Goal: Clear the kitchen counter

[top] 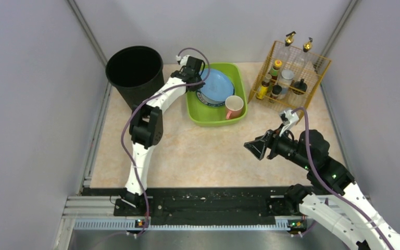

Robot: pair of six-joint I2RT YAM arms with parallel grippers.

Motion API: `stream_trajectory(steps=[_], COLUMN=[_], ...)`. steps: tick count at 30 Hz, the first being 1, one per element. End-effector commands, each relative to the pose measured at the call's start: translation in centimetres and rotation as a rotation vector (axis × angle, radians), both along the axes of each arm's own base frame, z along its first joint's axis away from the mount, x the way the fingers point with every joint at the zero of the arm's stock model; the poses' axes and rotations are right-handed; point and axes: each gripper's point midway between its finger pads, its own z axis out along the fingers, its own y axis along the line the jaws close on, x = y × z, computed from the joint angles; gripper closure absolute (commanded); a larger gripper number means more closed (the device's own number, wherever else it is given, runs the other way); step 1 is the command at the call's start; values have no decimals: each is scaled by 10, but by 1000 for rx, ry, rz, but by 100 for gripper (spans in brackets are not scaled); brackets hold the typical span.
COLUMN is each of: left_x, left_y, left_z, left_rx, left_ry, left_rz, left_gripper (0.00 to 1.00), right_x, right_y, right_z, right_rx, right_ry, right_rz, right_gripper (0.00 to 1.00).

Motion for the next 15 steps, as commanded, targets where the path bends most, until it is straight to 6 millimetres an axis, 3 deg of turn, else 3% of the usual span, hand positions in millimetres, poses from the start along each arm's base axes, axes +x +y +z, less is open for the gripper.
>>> stream_trajectory(steps=[1,12,15], left_x=[21,24,23], left_y=[0,-1,0], left_z=[17,-28,-34], left_rx=[-49,-57,-49], left_ry=[-68,8,21], left_rz=[31,8,-1], left_gripper=[100,100,90], right_x=[4,5,6], right_y=[-5,-2,-2], right_z=[2,-5,-7], right_rx=[-16,-24,-27], right_ry=[-20,-2,2], right_rz=[-24,-14,-14], right_gripper=[36,35,35])
